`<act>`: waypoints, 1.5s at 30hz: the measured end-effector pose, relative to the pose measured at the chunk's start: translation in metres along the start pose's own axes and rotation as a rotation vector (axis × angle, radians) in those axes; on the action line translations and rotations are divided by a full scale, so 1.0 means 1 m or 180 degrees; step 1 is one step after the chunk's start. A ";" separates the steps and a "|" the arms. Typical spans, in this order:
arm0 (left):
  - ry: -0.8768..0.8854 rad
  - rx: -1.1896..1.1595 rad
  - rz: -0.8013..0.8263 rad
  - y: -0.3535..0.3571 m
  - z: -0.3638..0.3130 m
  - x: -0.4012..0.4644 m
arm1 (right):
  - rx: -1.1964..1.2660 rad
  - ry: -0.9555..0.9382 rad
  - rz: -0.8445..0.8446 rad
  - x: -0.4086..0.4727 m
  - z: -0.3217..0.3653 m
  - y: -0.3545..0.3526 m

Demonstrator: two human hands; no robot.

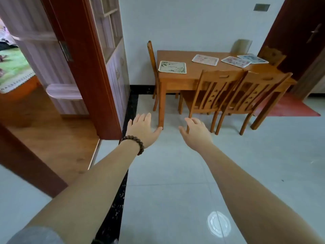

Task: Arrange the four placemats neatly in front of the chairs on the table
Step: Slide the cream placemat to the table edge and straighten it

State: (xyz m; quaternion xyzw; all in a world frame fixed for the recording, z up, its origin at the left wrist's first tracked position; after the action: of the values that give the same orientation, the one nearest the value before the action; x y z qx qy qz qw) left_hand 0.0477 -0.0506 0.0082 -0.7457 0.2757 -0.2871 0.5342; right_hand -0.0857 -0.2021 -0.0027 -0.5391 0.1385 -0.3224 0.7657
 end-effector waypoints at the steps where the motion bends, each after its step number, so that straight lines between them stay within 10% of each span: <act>1: -0.0034 0.0031 0.0022 0.004 -0.001 0.000 | -0.0018 -0.0019 -0.0006 0.002 -0.002 0.002; 13: -0.0182 0.0072 0.0172 0.066 0.022 0.097 | -0.0063 -0.0109 0.0269 0.107 -0.035 0.064; 45: 0.0042 0.0174 0.0419 0.161 0.169 0.730 | 0.0124 0.0662 0.0023 0.730 -0.061 0.161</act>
State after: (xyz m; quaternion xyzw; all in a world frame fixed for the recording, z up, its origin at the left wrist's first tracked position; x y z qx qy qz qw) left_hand 0.6516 -0.5116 -0.0930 -0.7092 0.3197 -0.2637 0.5703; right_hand 0.4861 -0.6828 -0.0747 -0.4873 0.2128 -0.3765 0.7586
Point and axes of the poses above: each hand's wrist, its own x-axis towards the middle knuckle, its own y-axis out of the palm, z = x × y, the point moved 7 cm from there along x, towards the middle knuckle, and after that the axes turned 1 degree about -z, right-handed, at the moved point
